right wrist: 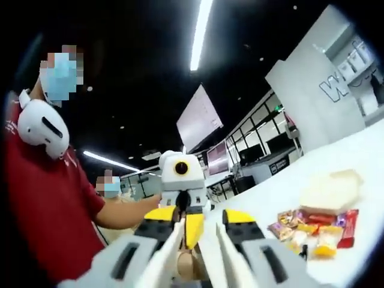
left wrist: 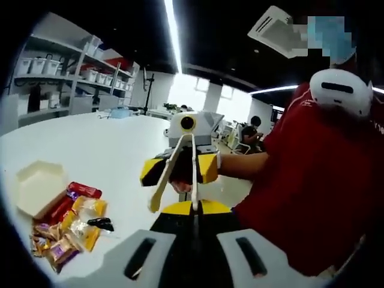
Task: Place the target food into the container with the food tongs after gripping and lifting it, then release it inside without dropping or visibly crushing the food.
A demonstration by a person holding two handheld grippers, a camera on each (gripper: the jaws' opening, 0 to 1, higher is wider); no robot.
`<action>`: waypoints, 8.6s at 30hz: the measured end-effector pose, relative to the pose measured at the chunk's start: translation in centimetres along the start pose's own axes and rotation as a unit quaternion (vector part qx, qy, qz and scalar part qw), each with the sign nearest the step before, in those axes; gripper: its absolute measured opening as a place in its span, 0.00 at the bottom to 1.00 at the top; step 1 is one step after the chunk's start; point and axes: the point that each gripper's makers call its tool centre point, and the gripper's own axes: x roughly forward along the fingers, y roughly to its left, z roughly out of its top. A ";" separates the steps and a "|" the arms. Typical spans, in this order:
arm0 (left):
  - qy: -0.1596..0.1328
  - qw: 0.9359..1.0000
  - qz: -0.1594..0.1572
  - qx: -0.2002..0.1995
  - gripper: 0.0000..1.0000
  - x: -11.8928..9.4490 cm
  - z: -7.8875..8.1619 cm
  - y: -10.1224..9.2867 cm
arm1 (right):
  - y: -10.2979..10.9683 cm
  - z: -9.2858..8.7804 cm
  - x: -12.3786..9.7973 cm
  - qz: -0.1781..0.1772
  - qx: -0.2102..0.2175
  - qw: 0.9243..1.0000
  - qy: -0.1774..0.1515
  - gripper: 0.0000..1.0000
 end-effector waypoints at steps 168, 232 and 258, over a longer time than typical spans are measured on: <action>-0.009 0.859 0.509 -0.057 0.90 -11.5 -7.7 11.5 | -13.9 -9.5 -4.0 -0.335 -0.066 0.876 0.339 0.16; 0.018 0.863 0.502 -0.063 0.99 -12.0 -8.2 11.2 | -22.2 5.0 1.1 -0.345 -0.008 0.924 0.164 0.16; 0.025 0.860 0.506 -0.057 0.99 -12.2 -8.0 10.9 | -25.6 6.8 2.0 -0.357 -0.013 0.926 0.124 0.21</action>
